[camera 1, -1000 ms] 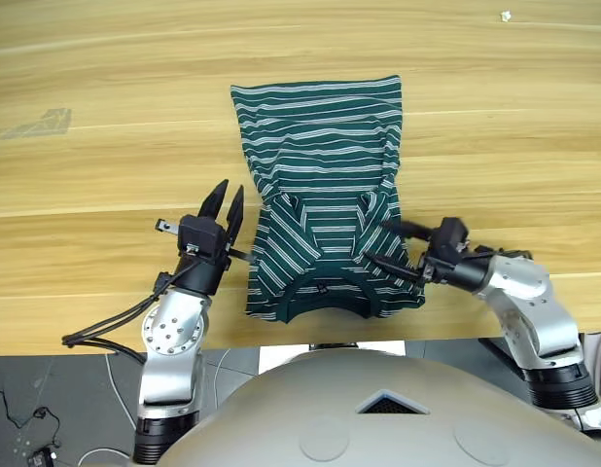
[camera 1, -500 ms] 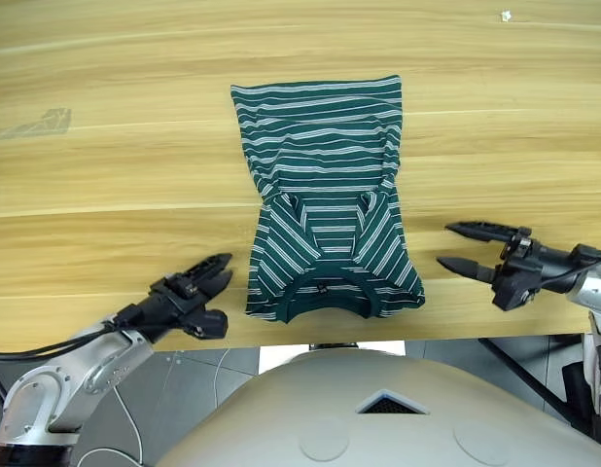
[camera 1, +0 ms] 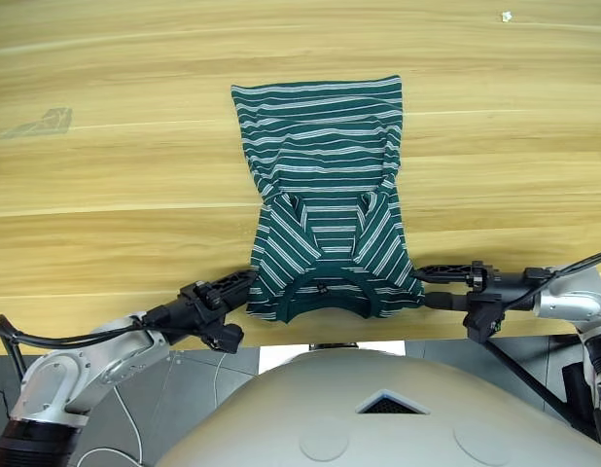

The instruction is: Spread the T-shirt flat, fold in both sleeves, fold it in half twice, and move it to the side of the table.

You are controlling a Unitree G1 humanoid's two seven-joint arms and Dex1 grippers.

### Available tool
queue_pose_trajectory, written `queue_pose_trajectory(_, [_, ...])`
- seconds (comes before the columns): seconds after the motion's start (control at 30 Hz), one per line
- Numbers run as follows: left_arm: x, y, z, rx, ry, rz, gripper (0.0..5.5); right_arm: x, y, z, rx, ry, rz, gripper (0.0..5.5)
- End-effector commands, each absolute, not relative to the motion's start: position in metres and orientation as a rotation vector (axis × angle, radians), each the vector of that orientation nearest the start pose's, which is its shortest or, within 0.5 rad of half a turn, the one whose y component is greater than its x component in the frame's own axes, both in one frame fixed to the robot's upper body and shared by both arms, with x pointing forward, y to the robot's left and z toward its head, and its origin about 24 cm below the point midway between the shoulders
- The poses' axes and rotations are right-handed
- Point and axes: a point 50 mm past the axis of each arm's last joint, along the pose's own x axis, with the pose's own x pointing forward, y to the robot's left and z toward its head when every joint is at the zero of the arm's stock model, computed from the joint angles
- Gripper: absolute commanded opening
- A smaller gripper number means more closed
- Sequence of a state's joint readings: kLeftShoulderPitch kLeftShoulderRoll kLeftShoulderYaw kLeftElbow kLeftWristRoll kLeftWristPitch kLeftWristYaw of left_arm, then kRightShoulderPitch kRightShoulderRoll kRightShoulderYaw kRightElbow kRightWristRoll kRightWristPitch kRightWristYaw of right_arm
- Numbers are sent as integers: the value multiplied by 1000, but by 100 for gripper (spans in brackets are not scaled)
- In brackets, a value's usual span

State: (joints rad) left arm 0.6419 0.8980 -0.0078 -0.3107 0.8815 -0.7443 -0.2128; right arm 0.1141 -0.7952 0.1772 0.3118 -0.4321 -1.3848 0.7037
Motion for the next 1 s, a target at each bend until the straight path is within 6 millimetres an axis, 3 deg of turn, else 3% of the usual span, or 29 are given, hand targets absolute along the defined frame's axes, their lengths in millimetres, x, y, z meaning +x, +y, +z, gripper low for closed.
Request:
queue_pose_trajectory(0.03, [84, 209, 28, 1473, -113, -1291, 217, 144, -213, 28, -1128, -414, 1556, 316])
queue_pose_trajectory(0.13, [82, 209, 29, 1473, -106, -1314, 217, 143, -213, 27, -1117, -396, 1552, 316])
queue_pose_trajectory(0.2, [81, 211, 28, 1480, -92, -1326, 220, 143, -214, 26, -1112, -389, 1546, 286])
queue_pose_trajectory(0.57, [86, 217, 31, 1507, -51, -1333, 14, 145, -210, 24, -1077, -353, 1537, 65])
queue_pose_trajectory(0.67, [86, 218, 32, 1484, -36, -1330, 0, 144, -209, 22, -1039, -323, 1530, 13])
queue_pose_trajectory(0.8, [87, 219, 41, 1383, -6, -1280, 0, 142, -209, 22, -949, -223, 1520, 3])
queue_pose_trajectory(1.0, [99, 245, 56, 1290, 113, -1162, 0, 145, -216, 33, -632, 99, 1485, 3])
